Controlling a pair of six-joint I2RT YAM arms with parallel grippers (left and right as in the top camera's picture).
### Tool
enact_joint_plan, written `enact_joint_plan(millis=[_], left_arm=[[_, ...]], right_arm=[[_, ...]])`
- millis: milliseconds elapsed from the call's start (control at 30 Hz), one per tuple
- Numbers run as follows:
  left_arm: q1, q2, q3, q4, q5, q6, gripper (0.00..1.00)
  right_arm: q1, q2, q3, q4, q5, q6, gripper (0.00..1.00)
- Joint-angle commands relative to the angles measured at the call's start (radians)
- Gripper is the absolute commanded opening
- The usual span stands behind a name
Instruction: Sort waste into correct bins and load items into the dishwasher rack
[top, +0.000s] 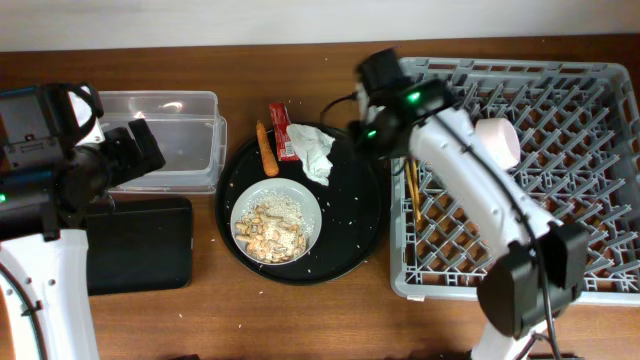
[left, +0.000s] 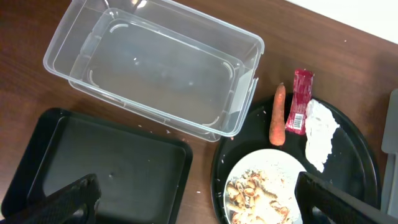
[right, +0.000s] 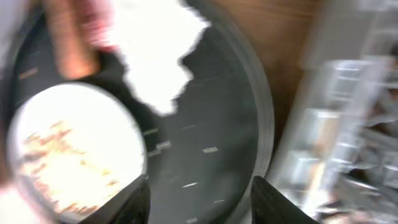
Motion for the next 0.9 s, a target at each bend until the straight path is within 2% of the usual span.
enact_joint_plan(millis=[0,133,367,400,433,567,667,767,800,833,867], left_arm=[[0.003,0.000,0.010,0.002,-0.011,-0.012,0.99],[0.003,0.000,0.010,0.002,-0.011,-0.012,0.99],[0.003,0.000,0.010,0.003,-0.006,-0.013,0.99],[0.003,0.000,0.010,0.002,0.072,-0.013,0.99],[0.003,0.000,0.010,-0.026,0.196,-0.013,0.99],[0.003,0.000,0.010,0.024,0.325,-0.013,0.99],[-0.027,0.001,0.010,0.040,0.338,-0.013,0.99],[-0.041,0.001,0.010,0.046,0.338,-0.013,0.99],[-0.041,0.001,0.010,0.049,0.338,-0.013,0.99],[-0.041,0.001,0.010,0.049,0.338,-0.013,0.99],[-0.041,0.001,0.010,0.054,0.341,-0.015,0.99]], right_arm=[[0.112,0.012,0.002,-0.002,-0.069,0.013,0.51],[0.200,0.039,0.000,-0.002,-0.069,0.032,0.50],[0.185,0.039,0.000,-0.038,-0.068,0.032,0.53],[0.177,0.028,0.000,-0.037,-0.068,0.032,0.54],[0.151,-0.016,0.002,-0.035,-0.040,0.040,0.57],[0.032,-0.208,0.002,-0.044,0.039,0.051,0.61],[-0.098,-0.408,0.002,-0.057,0.038,0.029,0.63],[-0.124,-0.563,0.002,-0.098,0.080,-0.018,0.64],[-0.123,-0.608,0.002,-0.111,0.120,-0.018,0.68],[-0.124,-0.647,0.001,-0.119,0.132,-0.018,0.76],[-0.121,-0.681,0.001,-0.123,0.132,-0.017,0.98]])
